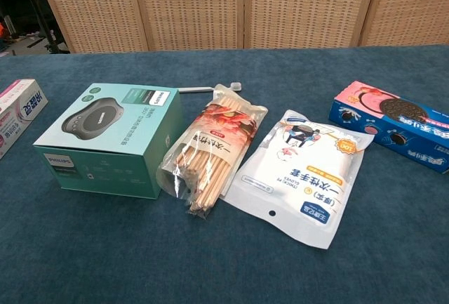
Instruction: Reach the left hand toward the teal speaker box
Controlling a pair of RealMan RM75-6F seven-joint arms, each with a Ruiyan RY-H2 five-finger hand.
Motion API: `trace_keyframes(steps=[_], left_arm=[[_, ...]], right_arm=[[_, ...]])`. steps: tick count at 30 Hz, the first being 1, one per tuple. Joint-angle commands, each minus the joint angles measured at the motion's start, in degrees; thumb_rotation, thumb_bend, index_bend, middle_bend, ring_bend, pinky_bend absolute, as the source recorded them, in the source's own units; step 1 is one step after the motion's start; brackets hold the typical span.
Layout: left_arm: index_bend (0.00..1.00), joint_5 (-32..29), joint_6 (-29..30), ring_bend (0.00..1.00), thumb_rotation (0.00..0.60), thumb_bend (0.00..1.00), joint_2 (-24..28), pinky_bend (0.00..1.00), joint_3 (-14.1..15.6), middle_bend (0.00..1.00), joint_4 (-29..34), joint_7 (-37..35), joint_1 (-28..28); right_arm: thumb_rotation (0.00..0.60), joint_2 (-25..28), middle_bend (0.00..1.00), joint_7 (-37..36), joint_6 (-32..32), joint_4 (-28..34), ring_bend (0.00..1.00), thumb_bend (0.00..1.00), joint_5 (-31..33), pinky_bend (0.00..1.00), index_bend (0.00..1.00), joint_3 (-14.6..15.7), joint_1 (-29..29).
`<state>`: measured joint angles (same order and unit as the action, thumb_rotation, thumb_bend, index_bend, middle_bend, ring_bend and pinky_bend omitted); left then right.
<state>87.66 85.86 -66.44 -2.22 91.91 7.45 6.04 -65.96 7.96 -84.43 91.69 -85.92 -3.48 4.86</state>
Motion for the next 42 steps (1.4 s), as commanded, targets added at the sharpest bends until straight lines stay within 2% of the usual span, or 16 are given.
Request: trace_keyframes(steps=[1,3,5,9,12,14,18,26,34,42], left_arm=[[0.00,0.5,0.3,0.01,0.600,0.30,-0.8,0.02,-0.2,0.00,-0.3,0.3,0.3],[0.00,0.6,0.4,0.08,0.600,0.30,-1.2,0.06,-0.5,0.02,-0.2,0.5,0.5],[0.00,0.9,0.4,0.20,0.600,0.30,-1.9,0.14,-0.7,0.12,-0.2,0.8,0.9],[0.00,2.3,-0.1,0.52,0.600,0.31,-3.3,0.37,-0.9,0.52,-0.2,1.7,2.1],[0.00,3.8,-0.6,0.64,0.600,0.34,-3.9,0.48,-1.1,0.67,0.2,1.6,3.3],[0.00,4.6,-2.4,0.69,0.600,0.39,-3.7,0.52,-1.0,0.72,1.4,2.5,4.7],[0.00,3.2,-8.3,0.73,0.600,0.51,-1.5,0.55,-0.4,0.76,6.7,5.1,7.2],[0.00,-1.8,-21.1,0.73,0.600,0.55,4.0,0.56,0.8,0.76,15.8,3.9,12.4],[0.00,-5.1,-25.7,0.73,0.600,0.56,5.7,0.56,1.5,0.76,18.8,4.9,14.6],[0.00,-8.7,-28.7,0.73,0.600,0.56,5.6,0.56,1.5,0.76,18.6,5.0,16.5]], right_arm=[[0.600,-0.1,0.00,0.2,0.0,0.0,0.00,0.16,0.0,0.00,0.00,0.0,0.0],[0.600,-0.2,0.00,0.3,0.1,0.0,0.00,0.16,0.0,0.00,0.00,0.0,0.1],[0.600,-0.2,0.00,0.4,0.2,-0.1,0.00,0.16,0.1,0.00,0.00,0.0,0.1],[0.600,-0.4,0.00,0.8,0.5,-0.1,0.00,0.16,0.3,0.00,0.00,0.0,0.2],[0.600,-0.4,0.00,1.0,0.5,0.0,0.00,0.16,0.3,0.00,0.00,0.0,0.2],[0.600,-0.5,0.00,1.1,0.5,0.0,0.00,0.16,0.2,0.00,0.00,0.0,0.2],[0.600,-0.4,0.00,0.7,0.3,0.0,0.00,0.16,0.1,0.00,0.00,0.0,0.2],[0.600,-0.4,0.00,0.1,0.4,-0.1,0.00,0.16,0.0,0.00,0.00,0.0,0.3],[0.600,-0.3,0.00,-0.6,0.1,-0.3,0.00,0.16,-0.1,0.00,0.00,-0.1,0.3],[0.600,-0.4,0.00,-0.5,0.5,-0.4,0.00,0.16,0.2,0.00,0.00,-0.2,0.4]])
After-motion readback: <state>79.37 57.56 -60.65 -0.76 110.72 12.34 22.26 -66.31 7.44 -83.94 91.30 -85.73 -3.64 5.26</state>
